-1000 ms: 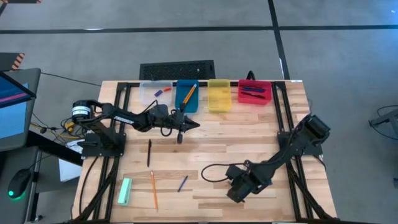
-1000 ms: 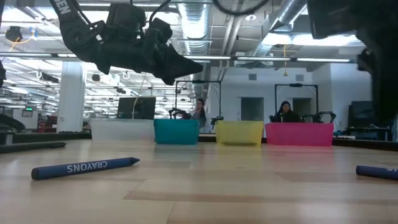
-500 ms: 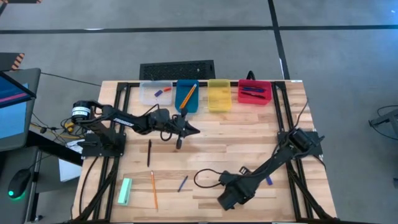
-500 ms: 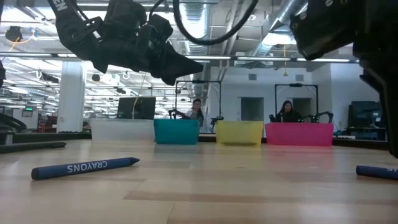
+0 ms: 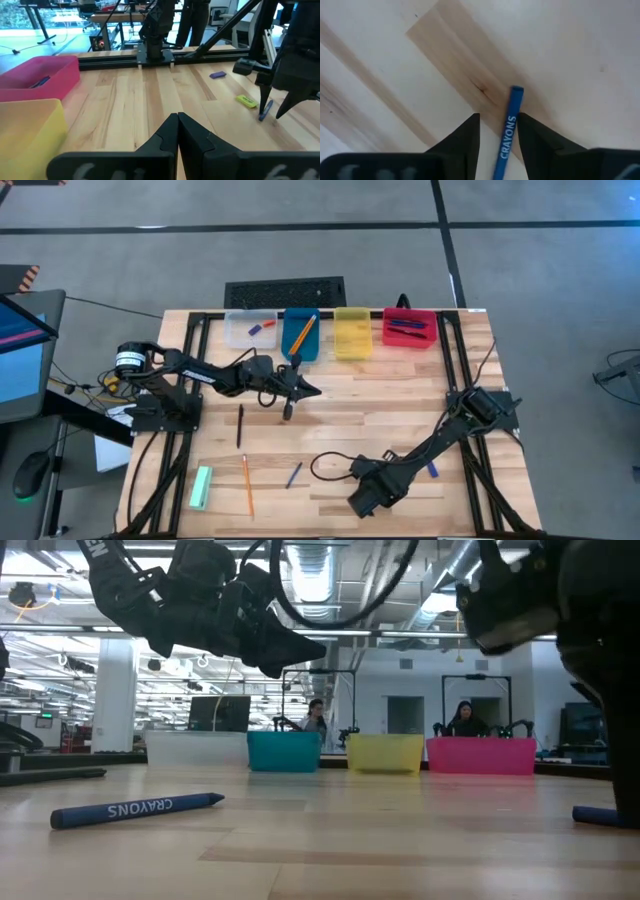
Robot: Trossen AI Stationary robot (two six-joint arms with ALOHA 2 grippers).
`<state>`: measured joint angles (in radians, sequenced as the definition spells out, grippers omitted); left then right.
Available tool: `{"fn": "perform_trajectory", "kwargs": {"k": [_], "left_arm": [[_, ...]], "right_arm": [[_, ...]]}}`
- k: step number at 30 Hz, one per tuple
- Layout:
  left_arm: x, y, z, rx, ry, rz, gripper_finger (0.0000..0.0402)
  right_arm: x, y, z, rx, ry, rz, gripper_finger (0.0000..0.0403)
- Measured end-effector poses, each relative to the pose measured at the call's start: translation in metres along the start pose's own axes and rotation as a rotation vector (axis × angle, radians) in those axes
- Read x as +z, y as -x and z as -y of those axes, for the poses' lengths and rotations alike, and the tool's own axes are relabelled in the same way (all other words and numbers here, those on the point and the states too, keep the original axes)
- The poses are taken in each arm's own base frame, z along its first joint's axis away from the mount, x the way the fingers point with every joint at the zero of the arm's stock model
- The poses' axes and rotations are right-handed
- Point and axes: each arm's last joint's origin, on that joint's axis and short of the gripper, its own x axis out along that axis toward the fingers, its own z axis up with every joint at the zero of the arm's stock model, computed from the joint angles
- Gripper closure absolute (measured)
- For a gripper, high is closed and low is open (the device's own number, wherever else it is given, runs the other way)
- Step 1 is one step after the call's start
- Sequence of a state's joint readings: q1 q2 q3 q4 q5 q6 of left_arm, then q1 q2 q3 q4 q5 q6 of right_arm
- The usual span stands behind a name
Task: Sort crayons/erasers/pens/pencils in bins
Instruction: Put the blue crayon into the yellow bin
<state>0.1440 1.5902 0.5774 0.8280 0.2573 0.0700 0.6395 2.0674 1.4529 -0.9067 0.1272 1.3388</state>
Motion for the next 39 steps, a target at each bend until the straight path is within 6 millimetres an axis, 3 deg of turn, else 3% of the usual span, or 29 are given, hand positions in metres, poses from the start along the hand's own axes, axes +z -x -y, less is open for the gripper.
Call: {"fn": "perform_trajectory", "kwargs": {"k": [20, 32, 39], "left_arm": [[0.007, 0.005, 0.001, 0.000, 0.034, 0.004, 0.0401], [0.016, 0.050, 0.009, 0.073, -0.024, 0.127, 0.0401], [0.022, 0.064, 0.010, 0.088, -0.040, 0.188, 0.0401]], "right_arm": [[0.004, -0.017, 0.006, -0.044, 0.006, -0.032, 0.0322], [0.006, -0.018, 0.006, -0.044, 0.066, -0.037, 0.0357], [0.011, -0.008, -0.001, -0.029, 0.105, -0.035, 0.0373]]}}
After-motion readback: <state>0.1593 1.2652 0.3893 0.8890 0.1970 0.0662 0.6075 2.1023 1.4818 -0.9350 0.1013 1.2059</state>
